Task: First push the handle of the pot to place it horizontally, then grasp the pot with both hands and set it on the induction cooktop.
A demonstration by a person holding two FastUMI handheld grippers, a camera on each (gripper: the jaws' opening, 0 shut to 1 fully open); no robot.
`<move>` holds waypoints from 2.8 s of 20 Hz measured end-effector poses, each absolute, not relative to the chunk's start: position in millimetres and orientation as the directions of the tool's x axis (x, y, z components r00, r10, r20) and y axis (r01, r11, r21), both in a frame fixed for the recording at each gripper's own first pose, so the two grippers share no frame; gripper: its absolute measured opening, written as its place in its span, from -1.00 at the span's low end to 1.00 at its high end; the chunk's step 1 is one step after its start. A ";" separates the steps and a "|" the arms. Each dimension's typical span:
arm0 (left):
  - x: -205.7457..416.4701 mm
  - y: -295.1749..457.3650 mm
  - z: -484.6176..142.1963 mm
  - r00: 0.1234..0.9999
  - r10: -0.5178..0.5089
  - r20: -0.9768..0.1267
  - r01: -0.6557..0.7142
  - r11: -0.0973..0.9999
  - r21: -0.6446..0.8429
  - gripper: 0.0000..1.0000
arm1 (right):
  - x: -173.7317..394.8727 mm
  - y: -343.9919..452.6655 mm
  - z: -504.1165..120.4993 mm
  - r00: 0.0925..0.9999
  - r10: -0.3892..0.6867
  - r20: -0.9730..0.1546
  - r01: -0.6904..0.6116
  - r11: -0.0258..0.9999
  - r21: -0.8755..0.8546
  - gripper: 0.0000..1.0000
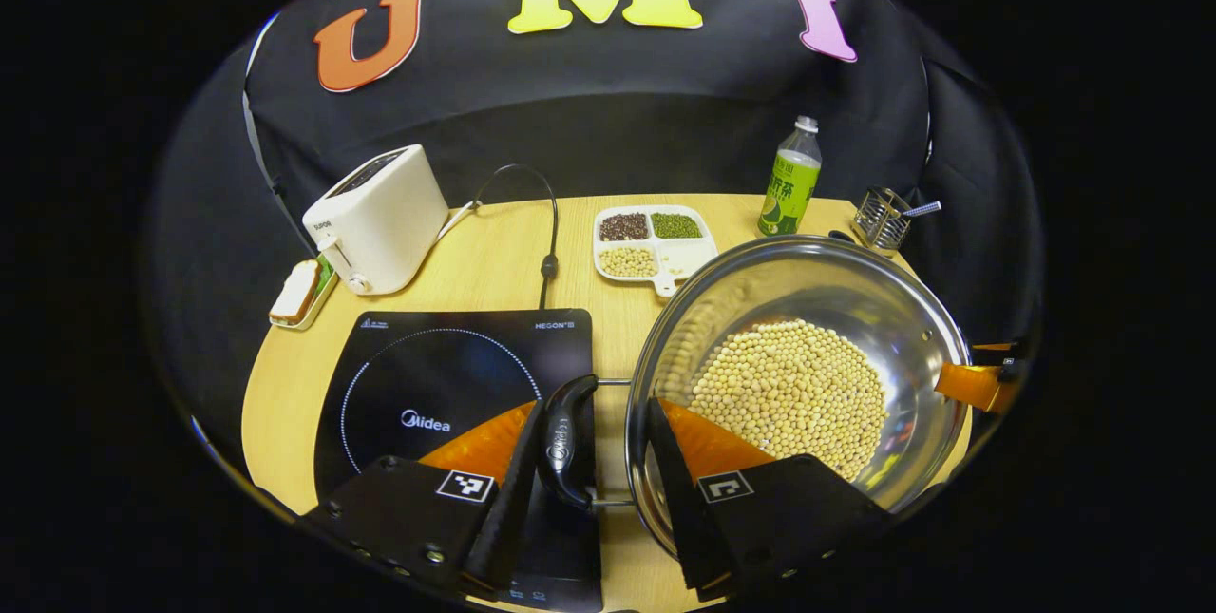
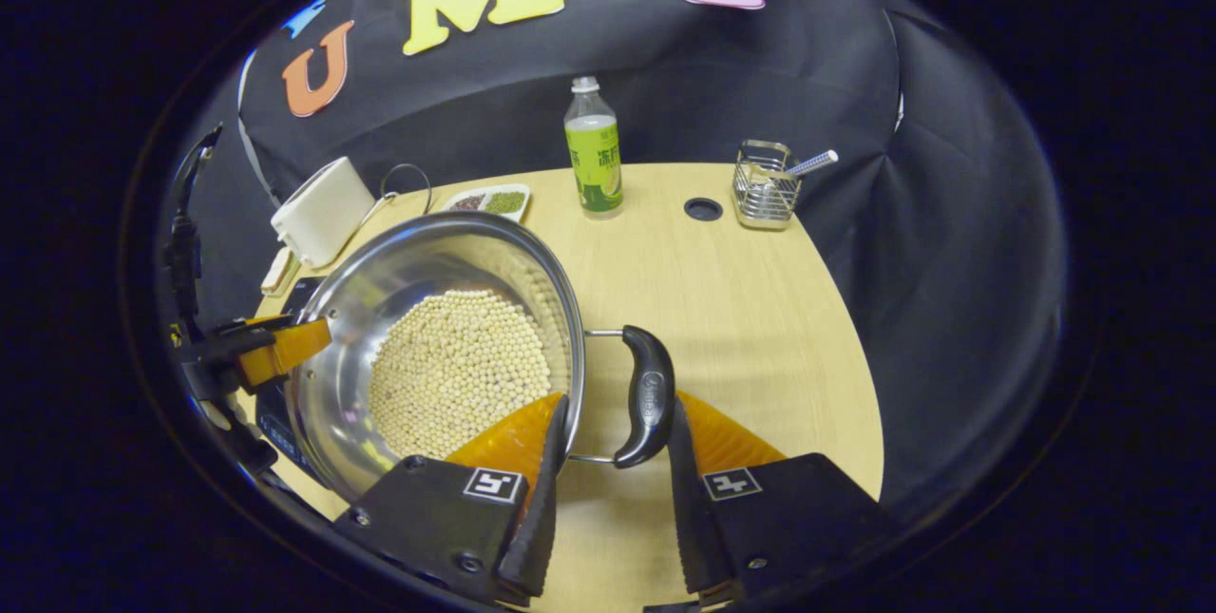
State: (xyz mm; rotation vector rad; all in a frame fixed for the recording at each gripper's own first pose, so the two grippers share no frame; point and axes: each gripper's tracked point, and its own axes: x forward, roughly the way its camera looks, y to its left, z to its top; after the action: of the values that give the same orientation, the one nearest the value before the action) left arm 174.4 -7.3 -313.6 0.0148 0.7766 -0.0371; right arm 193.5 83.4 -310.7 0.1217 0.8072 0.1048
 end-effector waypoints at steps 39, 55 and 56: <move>156.2 258.1 -275.7 0.808 0.130 -0.574 -0.125 0.991 0.047 -0.46 | 185.0 348.7 -303.0 0.661 0.243 -0.710 -0.098 0.966 0.239 0.04; 157.3 261.9 -277.6 0.806 0.103 -0.583 -0.094 0.995 0.046 -0.46 | 188.0 354.1 -303.9 0.664 0.251 -0.704 -0.083 0.961 0.264 0.11; 156.5 261.2 -277.0 0.806 0.101 -0.583 -0.093 0.995 0.045 -0.46 | 187.5 353.9 -303.0 0.666 0.249 -0.703 -0.081 0.961 0.264 0.11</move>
State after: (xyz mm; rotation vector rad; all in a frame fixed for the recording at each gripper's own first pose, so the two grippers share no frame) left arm 156.5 261.2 -277.0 0.0141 0.6249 0.1036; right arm 187.5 353.9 -303.0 0.2182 0.8221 0.1882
